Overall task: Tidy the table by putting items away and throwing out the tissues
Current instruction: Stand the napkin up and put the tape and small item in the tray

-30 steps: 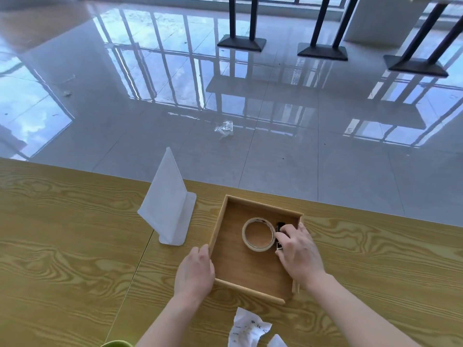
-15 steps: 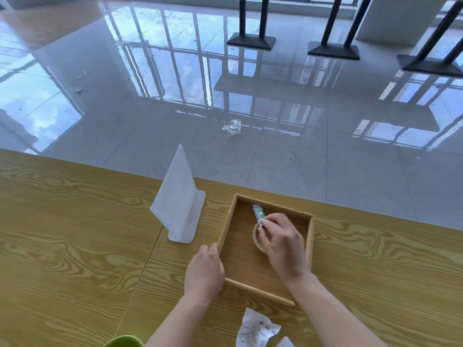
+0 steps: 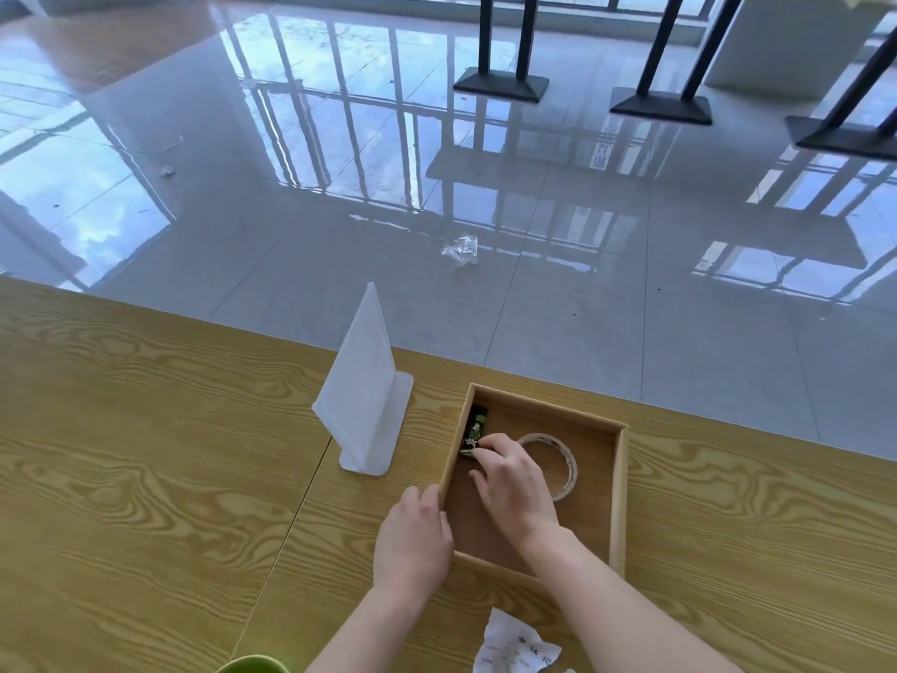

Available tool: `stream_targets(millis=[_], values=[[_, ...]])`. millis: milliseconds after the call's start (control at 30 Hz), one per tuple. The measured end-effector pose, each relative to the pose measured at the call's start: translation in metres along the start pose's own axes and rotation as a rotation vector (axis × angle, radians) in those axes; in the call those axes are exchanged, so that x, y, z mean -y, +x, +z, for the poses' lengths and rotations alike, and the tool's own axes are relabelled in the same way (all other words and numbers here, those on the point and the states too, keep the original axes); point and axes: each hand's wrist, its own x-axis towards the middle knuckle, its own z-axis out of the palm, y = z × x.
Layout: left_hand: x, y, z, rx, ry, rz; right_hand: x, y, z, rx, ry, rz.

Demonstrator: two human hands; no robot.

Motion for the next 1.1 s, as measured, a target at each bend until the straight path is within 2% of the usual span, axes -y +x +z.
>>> stream_targets(millis=[167,333,400,500,567,633,1100], values=[[0.002,-0.001,0.002,0.015,-0.015,-0.011,-0.002,0.006,0.004,-0.028,-0.16,-0.101],[0.004,0.0,0.003,0.018,-0.012,-0.005,0.0,0.014,-0.004,-0.031,-0.171,-0.075],[0.005,0.0,0.004,0.014,-0.017,-0.01,-0.005,0.005,-0.015,-0.095,-0.112,-0.019],[0.005,0.0,0.005,0.008,-0.03,-0.009,-0.024,-0.021,-0.037,-0.149,-0.156,0.158],[0.005,0.0,0.005,0.0,-0.039,-0.008,-0.035,-0.04,-0.045,-0.056,-0.207,0.266],[0.005,0.0,0.005,-0.005,-0.05,-0.016,-0.039,-0.053,-0.044,0.057,-0.218,0.297],[0.004,-0.005,0.002,0.007,-0.104,-0.046,-0.024,-0.003,-0.021,-0.024,-0.125,0.22]])
